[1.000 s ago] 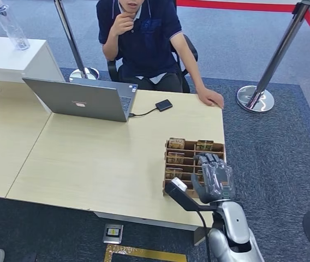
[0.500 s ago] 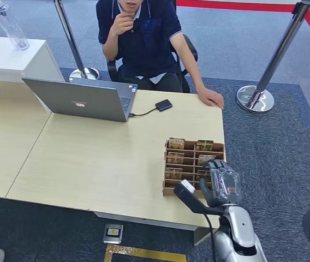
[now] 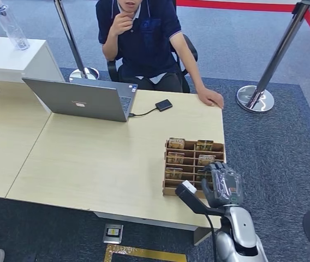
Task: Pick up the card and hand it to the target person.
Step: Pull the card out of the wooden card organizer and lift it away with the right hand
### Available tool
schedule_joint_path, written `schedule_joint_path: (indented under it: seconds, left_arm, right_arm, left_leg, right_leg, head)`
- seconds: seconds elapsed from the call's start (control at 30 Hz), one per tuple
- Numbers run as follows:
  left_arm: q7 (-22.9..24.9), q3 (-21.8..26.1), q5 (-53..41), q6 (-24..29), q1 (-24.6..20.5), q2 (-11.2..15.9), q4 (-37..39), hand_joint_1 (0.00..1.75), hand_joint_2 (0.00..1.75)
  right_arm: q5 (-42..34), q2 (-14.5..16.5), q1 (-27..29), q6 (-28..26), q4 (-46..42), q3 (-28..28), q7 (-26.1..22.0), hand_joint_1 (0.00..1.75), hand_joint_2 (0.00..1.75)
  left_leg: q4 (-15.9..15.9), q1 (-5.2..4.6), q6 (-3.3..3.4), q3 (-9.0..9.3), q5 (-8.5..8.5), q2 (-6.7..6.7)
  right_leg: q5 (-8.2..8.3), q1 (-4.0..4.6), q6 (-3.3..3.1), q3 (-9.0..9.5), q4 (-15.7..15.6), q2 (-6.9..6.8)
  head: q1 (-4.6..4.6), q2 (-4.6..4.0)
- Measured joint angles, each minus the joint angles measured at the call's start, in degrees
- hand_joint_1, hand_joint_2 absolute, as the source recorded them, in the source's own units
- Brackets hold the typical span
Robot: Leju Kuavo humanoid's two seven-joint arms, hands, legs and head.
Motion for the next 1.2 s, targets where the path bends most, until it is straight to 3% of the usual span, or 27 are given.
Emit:
schedule_joint_path:
  seconds: [0.57,0.97,1.2]
  left_arm:
    - [0.0,0.0,-0.6,-0.5,0.0,0.0,0.0,0.0,0.0]
    - [0.1,0.0,-0.8,-0.8,0.0,0.0,0.0,0.0,0.0]
    - [0.5,0.0,-0.8,-0.8,0.0,0.0,0.0,0.0,0.0]
  right_arm:
    - [-0.1,0.6,-1.4,-0.6,2.1,-0.1,0.9,0.75,1.75]
    - [0.4,0.3,-2.0,-0.9,4.5,-0.8,1.8,0.86,1.75]
    - [0.2,0.2,-2.5,-1.8,5.2,-1.0,1.6,1.06,1.75]
  left_leg:
    - [0.0,0.0,0.0,-0.01,0.0,0.0]
    - [0.0,0.0,0.0,0.02,0.0,0.01]
    - [0.0,0.0,0.0,0.02,0.0,0.01]
  right_leg:
    - [0.0,0.0,0.0,0.0,0.0,0.0]
    - [0.0,0.0,0.0,0.01,0.0,0.0]
    - [0.0,0.0,0.0,0.02,0.0,0.0]
  head:
    - [-0.01,0.0]
    - [0.01,0.0]
    - [0.01,0.0]
